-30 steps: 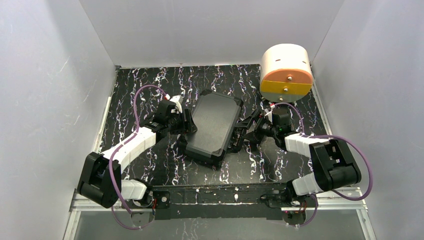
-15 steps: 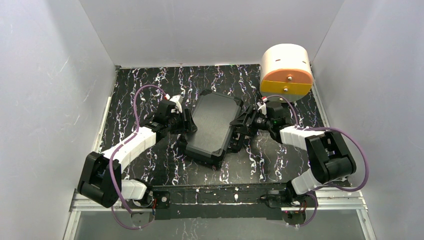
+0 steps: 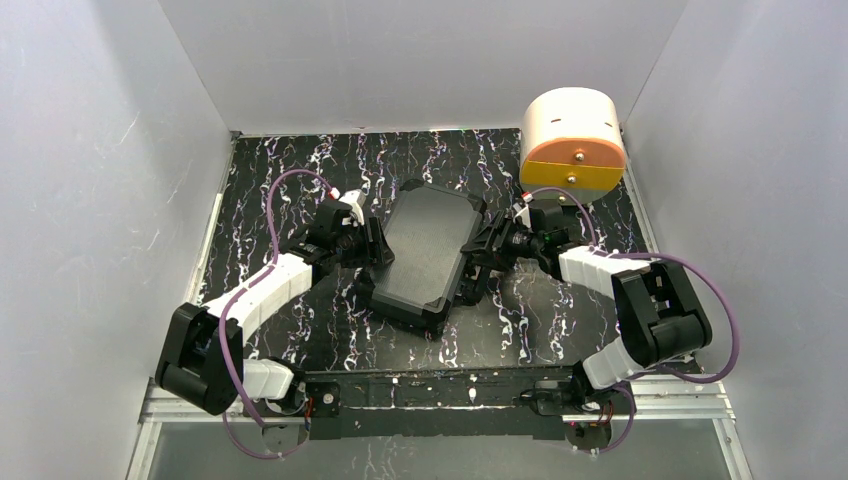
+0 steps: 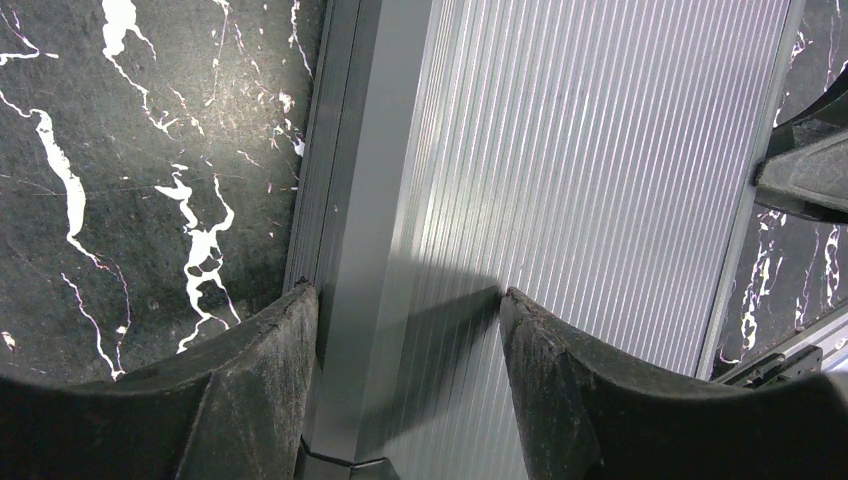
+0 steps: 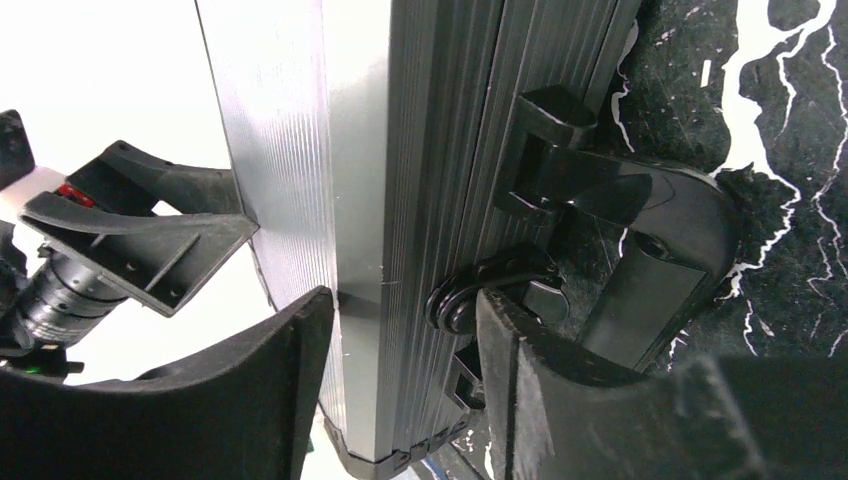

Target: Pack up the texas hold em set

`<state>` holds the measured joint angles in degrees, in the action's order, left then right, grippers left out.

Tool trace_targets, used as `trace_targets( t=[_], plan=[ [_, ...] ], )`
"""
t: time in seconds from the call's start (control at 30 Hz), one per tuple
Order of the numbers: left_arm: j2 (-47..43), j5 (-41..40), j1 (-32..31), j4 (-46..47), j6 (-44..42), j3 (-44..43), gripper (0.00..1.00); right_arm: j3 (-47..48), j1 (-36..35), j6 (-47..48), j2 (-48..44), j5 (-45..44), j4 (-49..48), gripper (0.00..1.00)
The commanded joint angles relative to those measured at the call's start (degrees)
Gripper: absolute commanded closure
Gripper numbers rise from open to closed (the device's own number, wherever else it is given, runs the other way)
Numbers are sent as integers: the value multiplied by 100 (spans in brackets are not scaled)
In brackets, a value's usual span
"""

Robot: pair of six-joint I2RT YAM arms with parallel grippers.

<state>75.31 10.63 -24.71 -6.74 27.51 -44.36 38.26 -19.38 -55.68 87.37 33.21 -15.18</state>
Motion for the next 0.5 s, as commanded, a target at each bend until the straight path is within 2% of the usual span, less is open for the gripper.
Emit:
trace_targets(
  t=[0.0, 0.1, 0.2, 0.23, 0.33, 0.47],
  plan=[
    [371, 494, -234, -613, -53, 257, 41, 347, -198, 321, -400, -568, 463, 31],
    [406, 482, -236, -618, -46, 206, 40, 375, -194, 566, -872, -1009, 829, 23],
    [493, 454, -236, -619, -35, 122, 29, 243, -143, 640, -1274, -1438, 1138, 23],
    [525, 425, -235, -633, -30, 76, 25, 185, -137, 617, -1372, -1562, 1234, 27],
    [634, 310, -235, -633, 19, -150, 11, 17, -127, 562, -1431, -1708, 1491, 50],
    [815, 288, -235, -489, 60, -549, 3, -72, -132, 567, -1154, -1522, 1660, 75]
  ],
)
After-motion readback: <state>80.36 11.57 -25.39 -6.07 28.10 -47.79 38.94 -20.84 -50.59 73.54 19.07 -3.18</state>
